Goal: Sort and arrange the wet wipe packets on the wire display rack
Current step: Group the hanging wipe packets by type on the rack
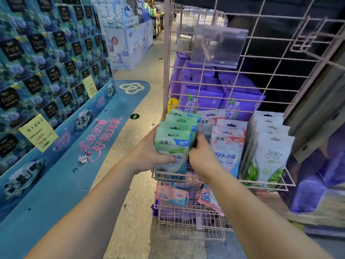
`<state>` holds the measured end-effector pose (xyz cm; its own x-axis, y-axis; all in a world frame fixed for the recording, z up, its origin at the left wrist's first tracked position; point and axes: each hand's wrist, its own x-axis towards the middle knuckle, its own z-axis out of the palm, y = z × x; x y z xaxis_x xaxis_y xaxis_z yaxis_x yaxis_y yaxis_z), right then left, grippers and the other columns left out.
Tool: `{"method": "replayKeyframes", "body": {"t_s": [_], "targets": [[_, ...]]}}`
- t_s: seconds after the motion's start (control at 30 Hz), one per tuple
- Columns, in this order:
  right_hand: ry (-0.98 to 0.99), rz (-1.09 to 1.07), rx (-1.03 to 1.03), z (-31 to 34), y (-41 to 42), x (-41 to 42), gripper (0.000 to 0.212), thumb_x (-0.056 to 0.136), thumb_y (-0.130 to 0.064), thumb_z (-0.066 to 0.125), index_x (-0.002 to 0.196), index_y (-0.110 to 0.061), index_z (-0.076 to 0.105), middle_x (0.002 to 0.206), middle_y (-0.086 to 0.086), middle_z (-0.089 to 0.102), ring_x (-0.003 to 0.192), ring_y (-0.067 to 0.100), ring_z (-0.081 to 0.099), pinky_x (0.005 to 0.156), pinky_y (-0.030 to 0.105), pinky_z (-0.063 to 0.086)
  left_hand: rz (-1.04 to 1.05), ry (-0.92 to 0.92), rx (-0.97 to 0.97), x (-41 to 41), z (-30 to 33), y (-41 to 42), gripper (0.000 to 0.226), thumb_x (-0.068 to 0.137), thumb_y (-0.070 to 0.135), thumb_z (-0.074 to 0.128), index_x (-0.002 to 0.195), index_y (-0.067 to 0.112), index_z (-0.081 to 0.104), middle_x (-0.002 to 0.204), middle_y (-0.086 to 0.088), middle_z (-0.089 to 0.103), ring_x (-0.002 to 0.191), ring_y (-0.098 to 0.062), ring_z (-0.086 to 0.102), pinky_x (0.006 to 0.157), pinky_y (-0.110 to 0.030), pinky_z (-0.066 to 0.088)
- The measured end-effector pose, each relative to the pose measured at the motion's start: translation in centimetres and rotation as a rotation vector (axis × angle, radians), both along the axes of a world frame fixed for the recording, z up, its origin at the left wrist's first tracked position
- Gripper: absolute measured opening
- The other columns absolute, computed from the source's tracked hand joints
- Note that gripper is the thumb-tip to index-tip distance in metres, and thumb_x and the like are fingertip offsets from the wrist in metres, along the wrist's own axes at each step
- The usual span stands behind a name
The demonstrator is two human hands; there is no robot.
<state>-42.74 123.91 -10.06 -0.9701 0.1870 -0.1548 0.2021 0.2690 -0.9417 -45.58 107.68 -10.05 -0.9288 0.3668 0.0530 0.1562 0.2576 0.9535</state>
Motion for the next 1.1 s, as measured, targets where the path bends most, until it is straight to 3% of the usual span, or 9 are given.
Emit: {"method": "replayKeyframes", "body": {"t_s": [0.2, 0.33, 0.43, 0.6, 0.77, 0.83, 0.93, 1.0, 1.1], "targets": [[-0.021, 0.023, 0.048, 0.6, -0.5, 0.1, 0.063, 0.08, -0.008, 0.038, 0.134, -0.041, 0.044, 0.123, -0.001, 0.064, 0.106, 0.022, 0.062, 0.094, 0.042, 0.053, -0.024, 0.017, -0.141, -0.2, -0.9, -0.1, 0.09, 0.057, 0.012, 0.088, 0.132, 0.023, 0.039, 0.106, 0.012, 0.066, 0.093, 0.002, 0.066, 0.084, -0.025, 0.056], [-0.03, 0.064, -0.026, 0.4, -0.1, 0.1, 0.063, 0.081, -0.009, 0.043, 0.132, -0.047, 0.045, 0.12, -0.005, 0.067, 0.103, 0.016, 0.065, 0.087, 0.039, 0.057, 0.038, 0.092, -0.204, -0.1, -0.9, 0.5, 0.087, 0.061, 0.009, 0.085, 0.133, 0.027, 0.039, 0.103, 0.021, 0.063, 0.088, 0.009, 0.062, 0.071, -0.008, 0.047], [0.018, 0.06, -0.045, 1.0, -0.1, -0.2, 0.061, 0.083, -0.012, 0.045, 0.131, -0.049, 0.044, 0.12, -0.007, 0.067, 0.103, 0.019, 0.067, 0.086, 0.041, 0.058, 0.176, 0.098, -0.152, -0.6, -1.6, 1.0, 0.08, 0.059, 0.013, 0.087, 0.126, 0.029, 0.045, 0.102, 0.017, 0.065, 0.092, 0.002, 0.063, 0.077, -0.019, 0.051], [-0.024, 0.091, -0.002, 0.8, -0.6, 0.9, 0.053, 0.083, -0.017, 0.042, 0.13, -0.039, 0.05, 0.125, -0.002, 0.065, 0.109, 0.022, 0.064, 0.091, 0.042, 0.055, 0.163, 0.038, -0.315, -1.0, -2.5, 0.7, 0.078, 0.042, 0.051, 0.082, 0.112, 0.041, 0.049, 0.117, 0.0, 0.061, 0.112, -0.023, 0.059, 0.094, -0.045, 0.05], [0.2, -0.059, -0.095, 4.0, 1.5, 5.6, 0.035, 0.098, -0.008, 0.044, 0.128, -0.023, 0.054, 0.118, -0.018, 0.055, 0.102, -0.003, 0.055, 0.08, -0.002, 0.042, 0.351, -0.044, -0.234, 1.8, -1.1, 0.6, 0.122, 0.046, 0.059, 0.085, 0.147, 0.025, 0.026, 0.154, -0.002, 0.028, 0.141, -0.02, 0.029, 0.114, -0.044, 0.029], [0.352, -0.25, -0.064, 4.6, 3.7, 7.3, 0.027, 0.096, -0.007, 0.049, 0.113, -0.026, 0.058, 0.106, -0.016, 0.063, 0.091, -0.008, 0.058, 0.082, 0.005, 0.046, 0.537, 0.093, -0.124, 4.1, -0.3, 1.3, 0.095, 0.069, 0.039, 0.081, 0.146, 0.024, 0.028, 0.151, 0.004, 0.031, 0.141, -0.016, 0.027, 0.116, -0.039, 0.024], [0.402, -0.397, -0.026, 4.1, 7.0, 7.8, 0.031, 0.094, -0.004, 0.05, 0.119, -0.022, 0.053, 0.101, -0.018, 0.061, 0.082, -0.018, 0.056, 0.081, 0.005, 0.045, 0.616, 0.371, 0.036, 7.5, 1.5, 4.1, 0.053, 0.08, 0.02, 0.072, 0.127, 0.027, 0.048, 0.121, 0.016, 0.048, 0.121, -0.008, 0.047, 0.105, -0.029, 0.037], [0.327, -0.335, -0.033, 3.7, 7.9, 7.6, 0.036, 0.093, -0.007, 0.051, 0.118, -0.032, 0.047, 0.103, -0.03, 0.058, 0.092, -0.022, 0.054, 0.094, 0.014, 0.043, 0.441, 0.322, 0.115, 8.5, 2.1, 6.3, 0.043, 0.08, 0.019, 0.07, 0.117, 0.033, 0.051, 0.11, 0.024, 0.052, 0.107, 0.009, 0.052, 0.095, -0.015, 0.041], [0.215, -0.241, 0.013, 2.2, 8.2, 6.8, 0.047, 0.082, -0.021, 0.055, 0.126, -0.034, 0.046, 0.113, -0.023, 0.064, 0.106, 0.002, 0.062, 0.1, 0.038, 0.047, 0.12, 0.017, 0.12, 7.9, 2.2, 9.6, 0.051, 0.081, 0.018, 0.072, 0.114, 0.045, 0.045, 0.1, 0.037, 0.058, 0.092, 0.027, 0.052, 0.085, -0.005, 0.041]]}}
